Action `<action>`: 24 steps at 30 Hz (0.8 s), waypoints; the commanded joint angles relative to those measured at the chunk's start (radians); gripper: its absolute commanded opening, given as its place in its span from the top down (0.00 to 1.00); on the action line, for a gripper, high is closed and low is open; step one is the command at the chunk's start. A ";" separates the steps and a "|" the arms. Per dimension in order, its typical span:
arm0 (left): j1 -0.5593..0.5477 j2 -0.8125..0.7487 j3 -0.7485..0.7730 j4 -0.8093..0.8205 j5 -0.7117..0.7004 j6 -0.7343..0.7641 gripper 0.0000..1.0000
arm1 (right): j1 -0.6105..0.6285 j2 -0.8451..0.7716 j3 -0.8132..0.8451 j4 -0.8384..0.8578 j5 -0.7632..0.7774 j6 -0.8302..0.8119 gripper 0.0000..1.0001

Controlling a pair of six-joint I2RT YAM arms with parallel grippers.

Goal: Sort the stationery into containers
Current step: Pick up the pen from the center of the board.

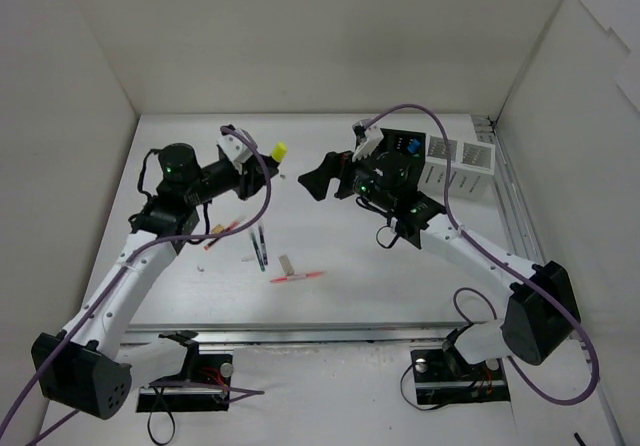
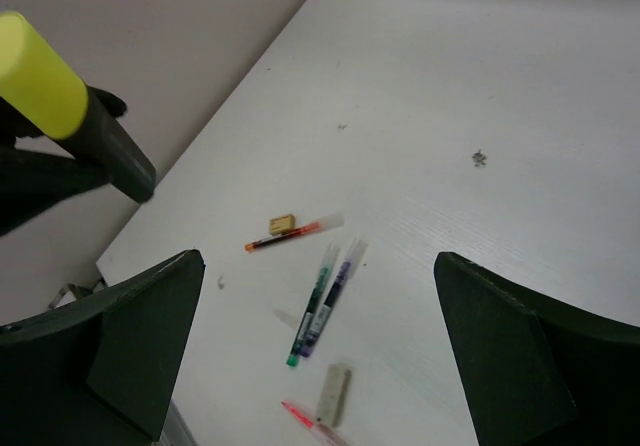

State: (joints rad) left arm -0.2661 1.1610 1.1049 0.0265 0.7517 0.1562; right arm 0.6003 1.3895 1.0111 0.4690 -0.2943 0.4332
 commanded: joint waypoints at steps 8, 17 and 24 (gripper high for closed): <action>-0.151 -0.144 -0.129 0.089 -0.265 -0.136 0.78 | 0.104 -0.092 -0.025 0.160 0.023 0.058 0.02; -0.203 -0.153 -0.188 0.062 -0.318 -0.181 0.79 | 0.170 -0.096 -0.026 0.181 0.058 0.058 0.04; -0.246 -0.162 -0.212 0.081 -0.327 -0.181 0.79 | 0.193 0.051 0.070 0.189 0.104 0.102 0.20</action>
State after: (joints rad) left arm -0.5011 1.0233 0.8852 0.0277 0.4385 -0.0101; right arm 0.7822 1.4055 1.0126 0.5655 -0.2287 0.5014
